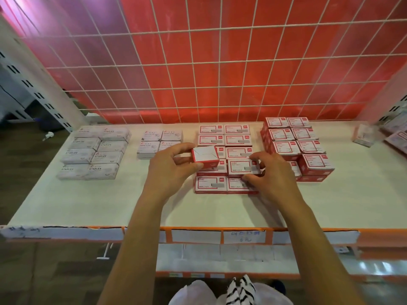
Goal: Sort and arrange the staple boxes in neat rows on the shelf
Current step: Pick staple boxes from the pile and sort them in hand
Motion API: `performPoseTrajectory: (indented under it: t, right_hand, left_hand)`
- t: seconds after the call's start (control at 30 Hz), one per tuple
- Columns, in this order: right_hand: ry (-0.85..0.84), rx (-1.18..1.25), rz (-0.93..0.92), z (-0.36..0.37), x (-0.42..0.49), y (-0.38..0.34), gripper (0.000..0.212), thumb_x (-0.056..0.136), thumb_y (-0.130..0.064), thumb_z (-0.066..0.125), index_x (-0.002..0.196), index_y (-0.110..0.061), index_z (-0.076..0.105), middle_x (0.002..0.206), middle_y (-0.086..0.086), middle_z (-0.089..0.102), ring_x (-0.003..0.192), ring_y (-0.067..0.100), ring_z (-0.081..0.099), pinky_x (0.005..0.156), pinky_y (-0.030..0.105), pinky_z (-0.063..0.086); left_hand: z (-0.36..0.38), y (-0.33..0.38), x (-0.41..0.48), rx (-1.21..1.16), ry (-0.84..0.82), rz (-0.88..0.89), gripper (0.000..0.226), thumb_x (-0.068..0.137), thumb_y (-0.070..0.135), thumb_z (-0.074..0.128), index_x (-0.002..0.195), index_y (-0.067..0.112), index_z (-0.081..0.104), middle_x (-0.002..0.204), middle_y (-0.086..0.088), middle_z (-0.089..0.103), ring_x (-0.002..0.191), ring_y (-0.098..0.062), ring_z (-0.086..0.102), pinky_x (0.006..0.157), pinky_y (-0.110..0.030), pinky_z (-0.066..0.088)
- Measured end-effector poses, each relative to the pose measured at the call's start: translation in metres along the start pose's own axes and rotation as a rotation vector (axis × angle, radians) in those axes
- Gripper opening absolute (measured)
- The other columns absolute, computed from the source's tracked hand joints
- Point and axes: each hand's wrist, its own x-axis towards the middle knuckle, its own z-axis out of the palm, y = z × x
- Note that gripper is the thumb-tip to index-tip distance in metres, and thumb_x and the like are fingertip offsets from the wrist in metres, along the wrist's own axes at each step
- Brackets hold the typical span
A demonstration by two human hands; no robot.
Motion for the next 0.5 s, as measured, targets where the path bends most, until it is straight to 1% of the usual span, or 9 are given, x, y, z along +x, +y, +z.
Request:
performPoseTrajectory:
  t: [0.17,0.33,0.37,0.43,0.5]
  right_hand:
    - [-0.013,0.004,0.011,0.004,0.001,-0.001,0.050,0.079,-0.029,0.075,0.124,-0.022,0.055,0.121,0.005,0.053,0.106,0.022,0.054,0.090,0.037,0.049]
    - [-0.011,0.022,0.018,0.007,0.003,0.001,0.051,0.078,-0.029,0.076,0.123,-0.022,0.054,0.120,0.004,0.053,0.104,0.022,0.055,0.090,0.038,0.050]
    - [-0.013,0.029,0.022,0.007,0.003,0.001,0.051,0.077,-0.028,0.076,0.122,-0.022,0.053,0.119,0.004,0.054,0.103,0.022,0.056,0.088,0.038,0.051]
    - [-0.015,0.038,0.030,0.008,0.005,0.003,0.048,0.076,-0.029,0.077,0.116,-0.021,0.050,0.115,0.003,0.056,0.097,0.020,0.056,0.080,0.034,0.052]
    - [-0.024,0.036,0.030,0.008,0.006,0.004,0.046,0.076,-0.029,0.077,0.110,-0.021,0.048,0.112,0.002,0.057,0.092,0.017,0.055,0.074,0.029,0.048]
  left_hand:
    - [-0.001,0.000,-0.001,-0.010,-0.020,0.002,0.042,0.077,0.012,0.076,0.114,0.029,0.063,0.110,0.010,0.070,0.100,-0.009,0.066,0.093,-0.041,0.054]
    - [0.003,0.003,-0.001,-0.024,-0.033,0.013,0.042,0.077,0.009,0.077,0.111,0.029,0.063,0.109,0.007,0.070,0.100,-0.011,0.067,0.091,-0.039,0.055]
    - [0.004,0.003,-0.001,-0.028,-0.041,0.015,0.042,0.077,0.009,0.076,0.111,0.029,0.063,0.109,0.007,0.070,0.100,-0.012,0.067,0.090,-0.039,0.055]
    - [0.008,0.003,0.000,-0.025,-0.058,0.014,0.043,0.078,0.010,0.076,0.114,0.028,0.064,0.110,0.008,0.070,0.099,-0.011,0.068,0.089,-0.039,0.056]
    - [0.012,0.004,0.001,-0.015,-0.070,0.010,0.044,0.079,0.012,0.075,0.118,0.030,0.063,0.111,0.012,0.069,0.098,-0.010,0.068,0.087,-0.037,0.056]
